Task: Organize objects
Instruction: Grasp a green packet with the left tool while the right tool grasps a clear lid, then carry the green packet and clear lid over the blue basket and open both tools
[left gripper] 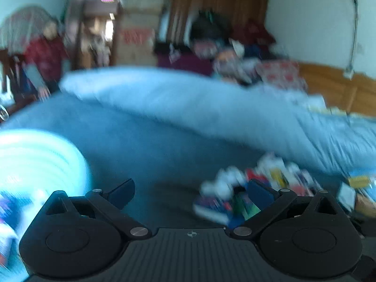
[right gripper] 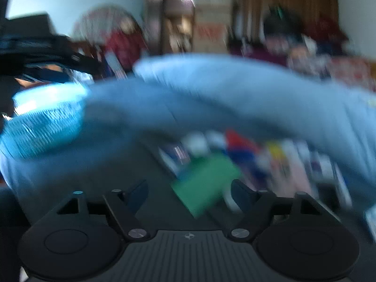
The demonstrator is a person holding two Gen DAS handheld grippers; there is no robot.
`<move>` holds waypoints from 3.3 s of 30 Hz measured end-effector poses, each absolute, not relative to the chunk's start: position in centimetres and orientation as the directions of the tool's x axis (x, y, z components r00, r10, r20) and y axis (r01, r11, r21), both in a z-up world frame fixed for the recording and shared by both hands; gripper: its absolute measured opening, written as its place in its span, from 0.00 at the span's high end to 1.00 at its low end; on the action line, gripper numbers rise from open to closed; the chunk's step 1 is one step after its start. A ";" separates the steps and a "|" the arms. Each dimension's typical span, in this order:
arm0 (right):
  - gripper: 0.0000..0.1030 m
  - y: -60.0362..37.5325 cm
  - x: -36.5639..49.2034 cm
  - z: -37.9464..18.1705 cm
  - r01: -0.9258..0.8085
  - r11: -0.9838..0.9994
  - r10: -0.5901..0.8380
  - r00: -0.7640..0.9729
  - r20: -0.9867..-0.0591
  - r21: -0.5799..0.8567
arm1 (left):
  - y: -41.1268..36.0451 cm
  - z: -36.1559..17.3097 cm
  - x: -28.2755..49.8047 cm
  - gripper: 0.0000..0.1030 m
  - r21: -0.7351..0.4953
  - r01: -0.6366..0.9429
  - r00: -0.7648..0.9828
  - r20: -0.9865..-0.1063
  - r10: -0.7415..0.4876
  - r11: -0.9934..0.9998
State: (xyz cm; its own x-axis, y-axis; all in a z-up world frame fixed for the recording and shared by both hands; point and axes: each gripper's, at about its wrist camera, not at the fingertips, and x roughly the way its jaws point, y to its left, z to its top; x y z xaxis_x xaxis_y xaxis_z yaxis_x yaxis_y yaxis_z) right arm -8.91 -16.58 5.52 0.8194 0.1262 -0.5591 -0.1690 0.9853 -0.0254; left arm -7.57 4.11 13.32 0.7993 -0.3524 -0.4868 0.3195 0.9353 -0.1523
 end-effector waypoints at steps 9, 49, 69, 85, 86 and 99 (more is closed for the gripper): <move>0.43 -21.4 0.5 1.4 0.019 0.953 0.175 0.781 -0.599 0.303 | 2.3 9.4 -5.4 0.00 -0.147 0.360 0.717 -0.588 -0.374 0.921; 0.58 -21.5 -2.9 -0.1 -0.119 0.991 0.129 0.784 -0.608 0.056 | -11.0 0.1 -1.7 0.49 -0.121 0.536 0.598 -0.644 -0.477 0.836; 0.58 -9.6 0.3 19.3 -0.456 0.889 0.442 0.830 -0.340 0.044 | 10.6 20.0 -5.1 0.49 -0.097 -0.003 0.931 -0.364 -0.032 0.995; 0.58 10.6 2.9 28.0 -0.738 0.672 0.694 0.600 -0.398 0.059 | 26.7 20.0 -6.8 0.49 -0.190 -0.322 0.862 -0.464 0.204 0.928; 0.58 11.2 2.9 28.0 -0.741 0.669 0.694 0.596 -0.403 0.056 | 26.9 19.9 -6.7 0.49 -0.192 -0.321 0.862 -0.464 0.202 0.928; 0.58 13.7 3.9 27.2 -0.749 0.660 0.691 0.582 -0.428 0.047 | 27.9 19.1 -6.4 0.49 -0.201 -0.316 0.863 -0.468 0.193 0.927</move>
